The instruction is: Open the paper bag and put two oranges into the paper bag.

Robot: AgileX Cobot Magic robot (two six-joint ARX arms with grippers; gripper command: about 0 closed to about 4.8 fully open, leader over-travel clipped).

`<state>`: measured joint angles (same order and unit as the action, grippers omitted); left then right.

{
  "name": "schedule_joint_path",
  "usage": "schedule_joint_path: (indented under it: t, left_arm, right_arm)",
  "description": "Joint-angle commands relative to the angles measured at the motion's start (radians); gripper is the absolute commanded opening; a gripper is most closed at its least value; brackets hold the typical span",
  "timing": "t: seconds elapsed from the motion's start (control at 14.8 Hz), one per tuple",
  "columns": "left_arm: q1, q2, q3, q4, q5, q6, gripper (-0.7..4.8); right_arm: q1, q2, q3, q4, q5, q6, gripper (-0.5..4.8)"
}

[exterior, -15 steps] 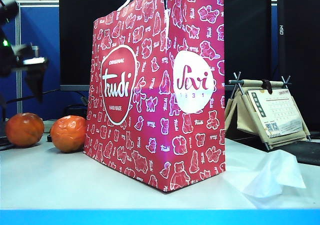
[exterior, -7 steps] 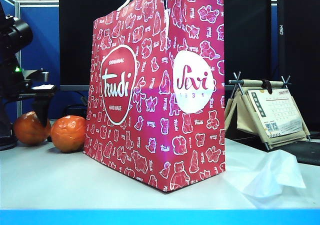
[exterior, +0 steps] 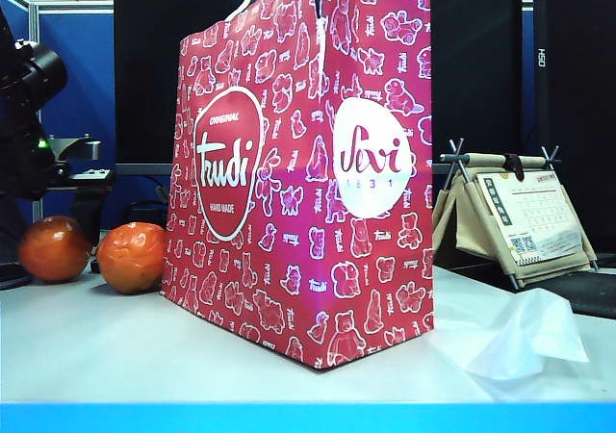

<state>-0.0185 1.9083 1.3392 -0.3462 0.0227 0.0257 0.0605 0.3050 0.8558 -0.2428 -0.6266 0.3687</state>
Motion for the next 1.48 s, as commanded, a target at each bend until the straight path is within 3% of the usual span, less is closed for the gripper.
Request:
schedule_joint_path:
  t: [0.07, 0.47, 0.67, 0.74, 0.88, 1.01, 1.08, 1.35, 1.48]
  left_arm:
    - [0.002, 0.008, -0.003, -0.137, 0.0, 0.001, 4.79]
    - [0.002, 0.008, -0.003, -0.377, 0.0, 0.001, 4.79]
    - [0.002, 0.007, -0.003, -0.392, 0.0, 0.0, 4.79]
    - [0.002, 0.007, -0.003, -0.388, 0.0, 0.0, 3.24]
    - [0.001, 0.007, -0.003, -0.367, 0.0, 0.001, 1.4]
    - [0.001, 0.007, -0.003, -0.335, 0.0, 0.002, 0.64]
    - [0.0, 0.006, -0.003, -0.321, 0.005, 0.018, -0.06]
    - [0.001, -0.031, -0.003, -0.255, 0.188, -0.019, -0.06]
    - [0.001, -0.101, -0.003, -0.233, 0.203, -0.018, -0.06]
  right_arm:
    - [0.0, 0.002, 0.007, 0.039, 0.022, -0.003, 2.73]
    - [0.0, 0.001, 0.007, 0.038, 0.023, 0.024, 2.73]
    - [0.002, 0.001, 0.007, 0.038, 0.023, 0.024, 2.73]
    - [0.002, 0.001, 0.007, 0.038, 0.023, 0.024, 2.73]
    - [0.002, 0.001, 0.007, 0.037, 0.022, 0.024, 2.73]
    - [0.002, 0.001, 0.007, 0.037, 0.021, 0.028, 2.73]
    - [0.002, 0.001, 0.007, 0.037, 0.019, 0.032, 2.73]
    - [0.002, 0.001, 0.007, 0.03, 0.019, 0.07, 2.6]
    - [0.002, 0.002, 0.006, -0.005, 0.021, 0.097, 2.2]
